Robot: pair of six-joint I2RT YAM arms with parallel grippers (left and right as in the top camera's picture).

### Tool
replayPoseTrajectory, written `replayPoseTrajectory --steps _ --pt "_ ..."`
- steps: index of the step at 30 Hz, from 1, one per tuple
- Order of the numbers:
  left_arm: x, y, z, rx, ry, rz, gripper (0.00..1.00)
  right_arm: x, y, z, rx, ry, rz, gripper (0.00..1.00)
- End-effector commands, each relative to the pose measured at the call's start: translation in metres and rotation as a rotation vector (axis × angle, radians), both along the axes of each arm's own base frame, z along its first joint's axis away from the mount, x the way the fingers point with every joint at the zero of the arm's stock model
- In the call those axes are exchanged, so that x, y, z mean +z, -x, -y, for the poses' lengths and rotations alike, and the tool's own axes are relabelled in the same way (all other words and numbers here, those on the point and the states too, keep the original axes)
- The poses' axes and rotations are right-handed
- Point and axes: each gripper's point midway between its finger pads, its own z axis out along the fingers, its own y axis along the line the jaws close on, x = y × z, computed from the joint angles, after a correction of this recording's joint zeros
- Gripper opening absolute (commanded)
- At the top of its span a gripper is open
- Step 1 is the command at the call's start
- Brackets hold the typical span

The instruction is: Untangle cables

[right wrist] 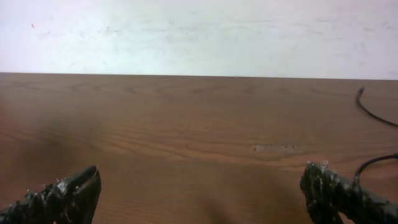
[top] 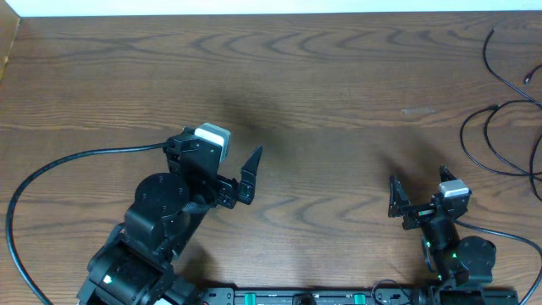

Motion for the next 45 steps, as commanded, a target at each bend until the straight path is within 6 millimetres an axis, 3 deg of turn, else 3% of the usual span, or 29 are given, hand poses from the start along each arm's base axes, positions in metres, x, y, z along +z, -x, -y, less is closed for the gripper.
replayPoseTrajectory --steps 1,8,13,17,24,28,32,40,45 --pt "0.001 -0.002 -0.007 0.043 0.005 0.003 0.99 -0.001 0.0 -0.001 0.0 -0.012 -0.001 0.99" --pt "-0.011 -0.004 -0.011 0.1 0.101 -0.018 0.99 -0.001 0.0 -0.001 0.0 -0.012 -0.001 0.99" --pt "-0.042 -0.005 -0.04 0.302 0.206 -0.081 0.99 -0.001 0.0 -0.001 0.0 -0.012 -0.001 0.99" --pt "-0.062 0.002 -0.044 0.324 0.273 -0.097 0.99 -0.001 0.0 -0.001 0.0 -0.012 -0.001 0.99" --pt "-0.099 0.024 -0.057 0.341 0.204 -0.203 0.99 -0.001 0.0 -0.001 0.0 -0.012 -0.001 0.99" --pt "-0.118 0.019 -0.048 0.281 0.094 -0.209 0.99 -0.001 0.0 -0.001 0.0 -0.012 -0.001 0.99" --pt "-0.154 0.022 -0.032 0.175 -0.009 -0.298 0.99 -0.001 0.0 -0.001 0.0 -0.012 -0.001 0.99" --pt "-0.221 0.032 -0.021 0.113 -0.128 -0.508 0.99 -0.001 0.0 -0.001 0.0 -0.012 -0.001 0.99" --pt "-0.243 0.027 -0.01 0.071 -0.102 -0.491 0.99 -0.001 0.0 -0.001 0.0 -0.012 -0.001 0.99"
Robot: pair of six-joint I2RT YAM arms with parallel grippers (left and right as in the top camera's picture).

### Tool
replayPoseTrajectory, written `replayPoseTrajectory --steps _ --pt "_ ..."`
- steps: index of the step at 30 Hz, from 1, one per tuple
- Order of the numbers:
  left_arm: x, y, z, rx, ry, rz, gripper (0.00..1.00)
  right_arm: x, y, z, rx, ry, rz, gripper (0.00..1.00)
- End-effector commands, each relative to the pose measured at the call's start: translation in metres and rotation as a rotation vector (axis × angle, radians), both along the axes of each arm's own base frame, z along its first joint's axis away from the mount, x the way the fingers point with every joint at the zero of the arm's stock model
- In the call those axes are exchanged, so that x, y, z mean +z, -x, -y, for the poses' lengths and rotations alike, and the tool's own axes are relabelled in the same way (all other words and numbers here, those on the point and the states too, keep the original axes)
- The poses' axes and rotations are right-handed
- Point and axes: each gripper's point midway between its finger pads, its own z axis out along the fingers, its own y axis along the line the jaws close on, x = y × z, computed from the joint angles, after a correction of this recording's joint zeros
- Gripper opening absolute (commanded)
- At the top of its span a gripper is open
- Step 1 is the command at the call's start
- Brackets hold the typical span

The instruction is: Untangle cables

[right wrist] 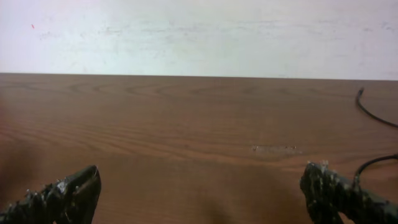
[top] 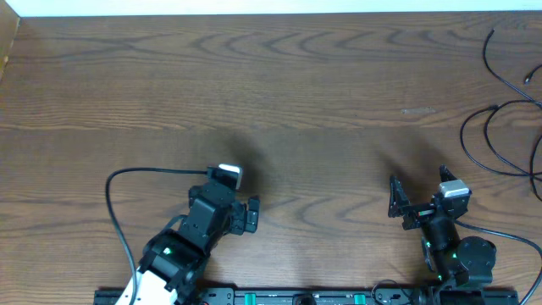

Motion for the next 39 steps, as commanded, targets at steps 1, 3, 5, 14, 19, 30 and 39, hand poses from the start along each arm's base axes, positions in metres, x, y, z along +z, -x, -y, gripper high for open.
replayPoseTrajectory --steps 1,3,5,14,19,30,39 --pt "-0.011 -0.003 0.01 -0.047 0.049 0.046 0.99 -0.002 0.0 -0.001 0.0 -0.012 -0.003 0.99" --pt "-0.004 -0.01 0.015 -0.047 0.099 0.13 0.99 -0.002 0.0 -0.001 0.0 -0.012 -0.003 0.99" --pt "0.009 -0.016 0.017 -0.047 0.151 0.23 0.99 -0.002 0.0 -0.001 0.0 -0.012 -0.003 0.99" --pt "0.086 -0.037 -0.011 0.057 0.294 0.621 0.99 -0.002 0.0 -0.001 0.0 -0.012 -0.003 0.99" --pt "0.11 -0.036 -0.033 0.115 0.296 0.728 0.99 -0.002 0.0 -0.001 0.0 -0.012 -0.003 0.99" --pt "0.135 -0.024 -0.067 0.2 0.298 0.843 0.99 -0.002 0.0 -0.001 0.0 -0.012 -0.003 0.99" --pt "0.102 -0.023 -0.082 0.256 0.256 0.786 0.99 -0.002 0.0 -0.001 0.0 -0.012 -0.003 0.99"
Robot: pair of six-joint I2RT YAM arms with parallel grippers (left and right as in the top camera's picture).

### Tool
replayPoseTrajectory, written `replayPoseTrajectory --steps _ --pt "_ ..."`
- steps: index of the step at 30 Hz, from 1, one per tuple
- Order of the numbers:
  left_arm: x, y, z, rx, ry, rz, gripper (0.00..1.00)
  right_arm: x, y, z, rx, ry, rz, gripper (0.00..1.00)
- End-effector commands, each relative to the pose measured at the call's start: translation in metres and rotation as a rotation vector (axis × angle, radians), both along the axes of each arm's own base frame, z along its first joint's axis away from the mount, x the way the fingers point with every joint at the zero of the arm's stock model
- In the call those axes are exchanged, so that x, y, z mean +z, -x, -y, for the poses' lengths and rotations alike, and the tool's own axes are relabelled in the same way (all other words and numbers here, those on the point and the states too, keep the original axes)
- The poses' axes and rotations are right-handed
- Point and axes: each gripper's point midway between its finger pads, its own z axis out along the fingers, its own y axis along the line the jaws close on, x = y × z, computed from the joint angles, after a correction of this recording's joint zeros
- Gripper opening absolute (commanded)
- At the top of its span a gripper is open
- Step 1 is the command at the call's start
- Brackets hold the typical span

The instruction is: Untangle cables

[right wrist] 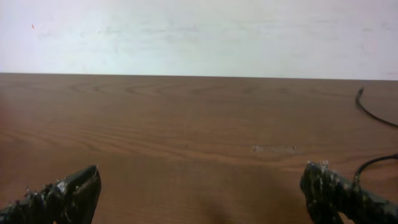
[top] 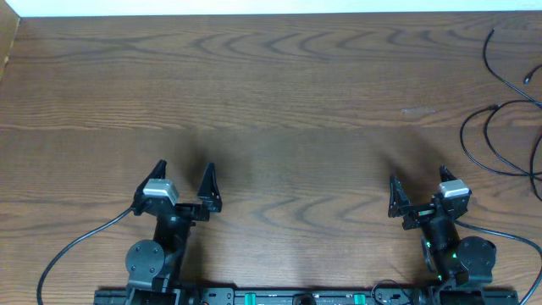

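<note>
Thin black cables (top: 500,127) lie in loose loops at the table's right edge, partly running out of view; a short stretch of cable (right wrist: 373,115) shows at the right of the right wrist view. My left gripper (top: 183,176) stands open near the front edge at the left, holding nothing. My right gripper (top: 417,183) stands open near the front edge at the right, its fingers (right wrist: 326,183) wide apart over bare wood, well short of the cables.
The wooden table (top: 271,93) spreads across the view, with a white wall behind its far edge. The arms' own black supply cables (top: 68,254) trail off the front corners. A black rail (top: 296,296) runs along the front edge.
The left arm has drawn back from the centre-left of the table to the front left, and its gripper now points up the table, open. The right arm and the cables have not moved.
At first the left arm reached out over the table's left-middle with its gripper open. Then it was folded back nearer the front edge. Now it sits at the front left, mirroring the right arm, which stayed still and open throughout.
</note>
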Motion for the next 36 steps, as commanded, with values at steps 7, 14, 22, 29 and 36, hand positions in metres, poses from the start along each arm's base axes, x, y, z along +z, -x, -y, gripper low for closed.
replayPoseTrajectory --steps 7,14,22,29,36 --pt "-0.041 -0.004 -0.011 0.042 -0.015 -0.035 0.99 -0.001 0.0 -0.001 0.0 -0.012 -0.003 0.99" --pt "-0.073 -0.001 -0.012 0.039 -0.08 -0.158 0.99 -0.002 0.0 -0.001 0.0 -0.012 -0.003 0.99" --pt "-0.073 -0.001 -0.012 0.042 -0.102 -0.154 0.99 -0.002 0.0 -0.001 0.0 -0.012 -0.003 0.99" --pt "-0.073 -0.001 -0.012 0.042 -0.102 -0.153 0.99 -0.002 0.0 -0.001 0.0 -0.012 -0.003 0.99" --pt "-0.073 -0.001 -0.012 0.042 -0.102 -0.153 0.99 -0.002 0.0 -0.001 0.0 -0.012 -0.003 0.99"
